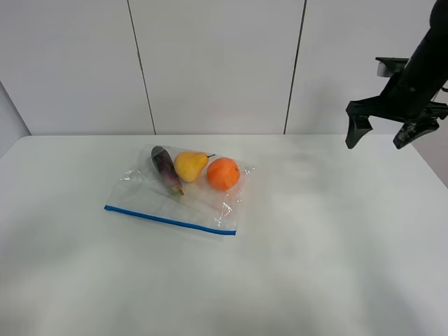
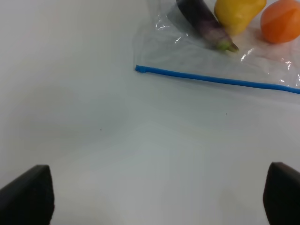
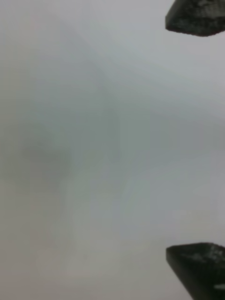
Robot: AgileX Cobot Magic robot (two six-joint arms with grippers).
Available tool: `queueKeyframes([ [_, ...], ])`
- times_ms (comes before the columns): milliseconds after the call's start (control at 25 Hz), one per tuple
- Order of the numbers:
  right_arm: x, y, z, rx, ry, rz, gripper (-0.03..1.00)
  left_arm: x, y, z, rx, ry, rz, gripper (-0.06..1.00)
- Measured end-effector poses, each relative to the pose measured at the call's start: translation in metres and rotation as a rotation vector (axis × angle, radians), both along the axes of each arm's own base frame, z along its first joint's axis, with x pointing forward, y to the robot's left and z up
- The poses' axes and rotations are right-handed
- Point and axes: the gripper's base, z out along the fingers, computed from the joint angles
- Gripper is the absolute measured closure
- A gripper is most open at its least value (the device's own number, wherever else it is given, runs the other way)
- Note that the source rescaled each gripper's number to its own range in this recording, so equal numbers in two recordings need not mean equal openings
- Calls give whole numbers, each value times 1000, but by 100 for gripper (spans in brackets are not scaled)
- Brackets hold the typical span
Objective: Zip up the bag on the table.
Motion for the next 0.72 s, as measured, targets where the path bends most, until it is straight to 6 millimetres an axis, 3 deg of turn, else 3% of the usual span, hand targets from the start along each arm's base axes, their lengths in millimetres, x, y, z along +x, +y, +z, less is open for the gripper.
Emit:
queueKeyframes([
  [440, -147, 4, 7, 6, 10, 9, 2, 0, 0, 0, 0, 0, 0, -6],
  [720, -213, 5, 15, -1, -214, -1, 2, 0, 0, 0, 0, 0, 0, -6],
])
